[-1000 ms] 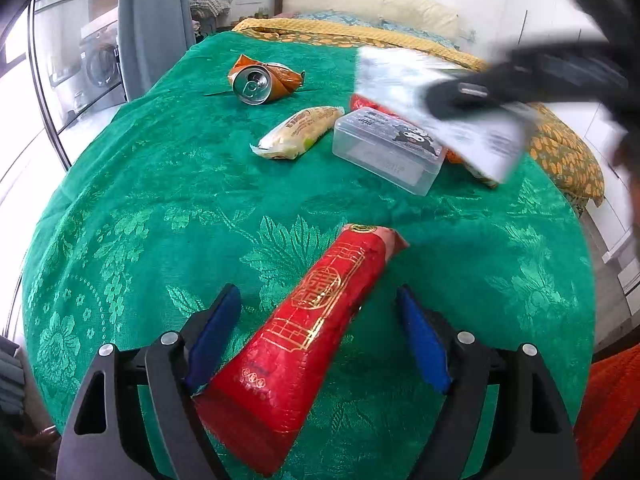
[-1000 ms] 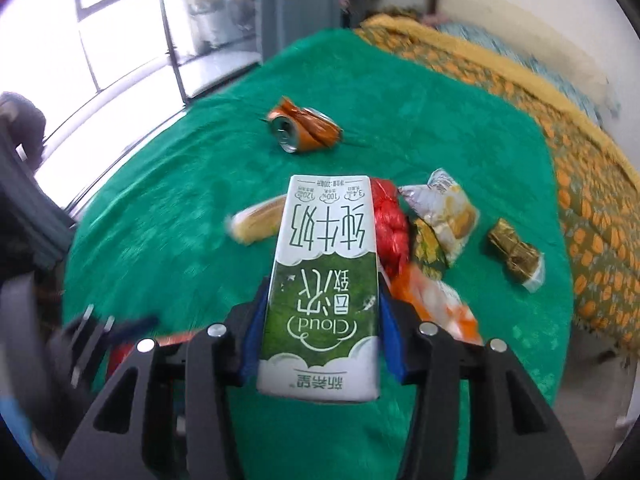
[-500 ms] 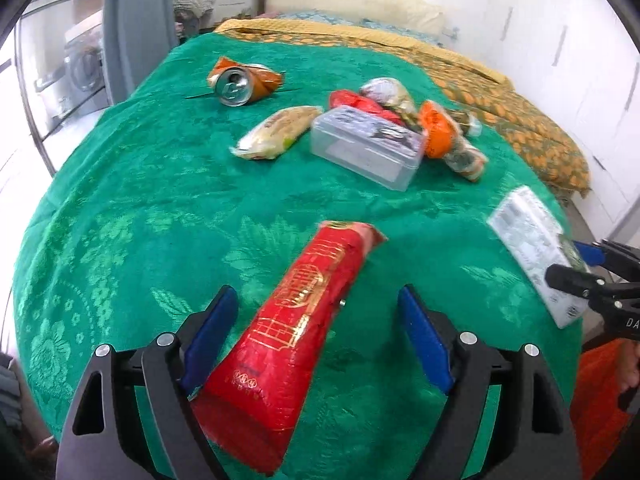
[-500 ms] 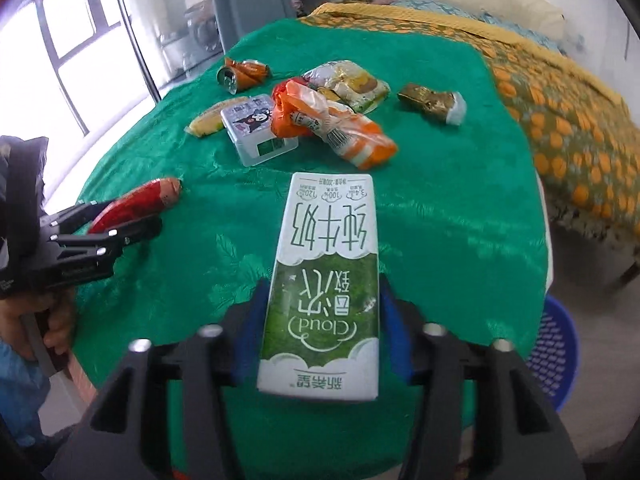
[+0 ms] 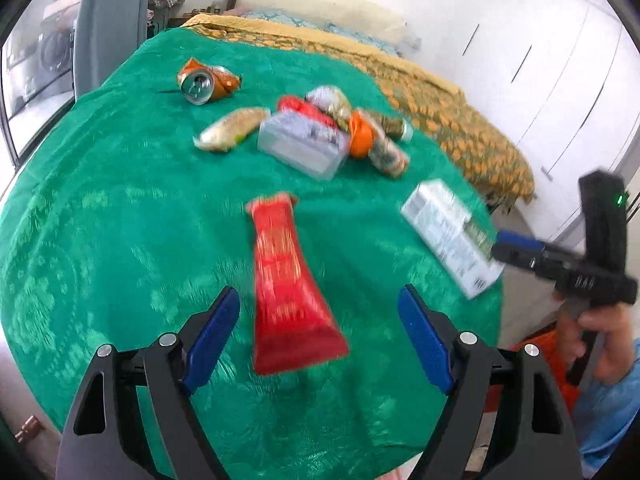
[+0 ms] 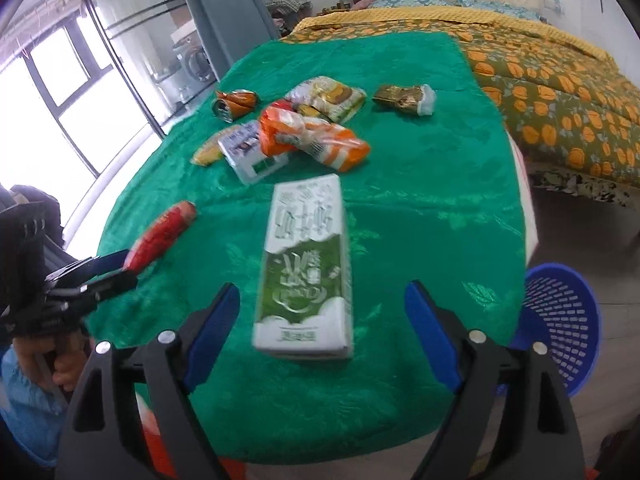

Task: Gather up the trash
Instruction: 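Grasp the white milk carton with the right tool while the left tool grasps the red snack wrapper, then carry both items to the blue wastebasket and open both tools to drop them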

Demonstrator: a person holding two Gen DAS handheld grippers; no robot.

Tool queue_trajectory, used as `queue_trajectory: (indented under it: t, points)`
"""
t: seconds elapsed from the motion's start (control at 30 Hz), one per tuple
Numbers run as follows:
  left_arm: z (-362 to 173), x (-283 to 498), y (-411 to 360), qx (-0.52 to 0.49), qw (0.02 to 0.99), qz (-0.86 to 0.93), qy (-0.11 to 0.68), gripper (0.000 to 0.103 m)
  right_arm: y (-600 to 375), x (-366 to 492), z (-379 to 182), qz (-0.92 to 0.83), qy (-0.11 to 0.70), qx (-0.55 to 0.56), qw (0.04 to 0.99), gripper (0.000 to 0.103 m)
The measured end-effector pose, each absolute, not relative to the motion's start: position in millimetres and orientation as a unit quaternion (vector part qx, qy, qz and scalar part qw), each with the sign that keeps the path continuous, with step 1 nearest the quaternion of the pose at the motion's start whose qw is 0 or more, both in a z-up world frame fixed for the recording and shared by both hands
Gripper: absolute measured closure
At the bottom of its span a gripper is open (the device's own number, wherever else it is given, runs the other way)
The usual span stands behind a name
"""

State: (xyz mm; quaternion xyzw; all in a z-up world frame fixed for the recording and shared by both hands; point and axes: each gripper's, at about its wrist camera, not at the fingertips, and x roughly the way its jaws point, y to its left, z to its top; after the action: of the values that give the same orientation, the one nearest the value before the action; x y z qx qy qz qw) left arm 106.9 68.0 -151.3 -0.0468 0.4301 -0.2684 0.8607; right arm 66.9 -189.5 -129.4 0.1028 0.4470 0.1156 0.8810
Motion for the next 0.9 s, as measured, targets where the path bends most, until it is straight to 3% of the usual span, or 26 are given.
queue_trajectory:
  t: [0.23,0.43,0.5,0.53,0.6,0.9]
  points:
    - [-153,151,36,0.034,0.829,-0.266,0.490,0.026,-163,97,-121,0.118,0.483,0.031,0.867,0.021]
    - [-165,178,34,0.042,0.816,-0.240,0.525,0.046,-153,122,-133,0.108,0.521,0.003,0.847,0.024]
    - [-167,180,34,0.042,0.813,-0.236,0.530,0.064,-150,126,-137,0.108,0.532,-0.003,0.840,0.047]
    - [-168,179,33,0.043,0.811,-0.237,0.533,0.071,-149,127,-138,0.108,0.535,-0.005,0.838,0.053]
    - [-167,176,35,0.051,0.816,-0.230,0.528,0.084,-150,126,-138,0.112,0.532,-0.005,0.839,0.054]
    - [-137,150,25,0.017,0.844,-0.257,0.470,0.095,-172,104,-108,0.149,0.469,0.050,0.869,0.054]
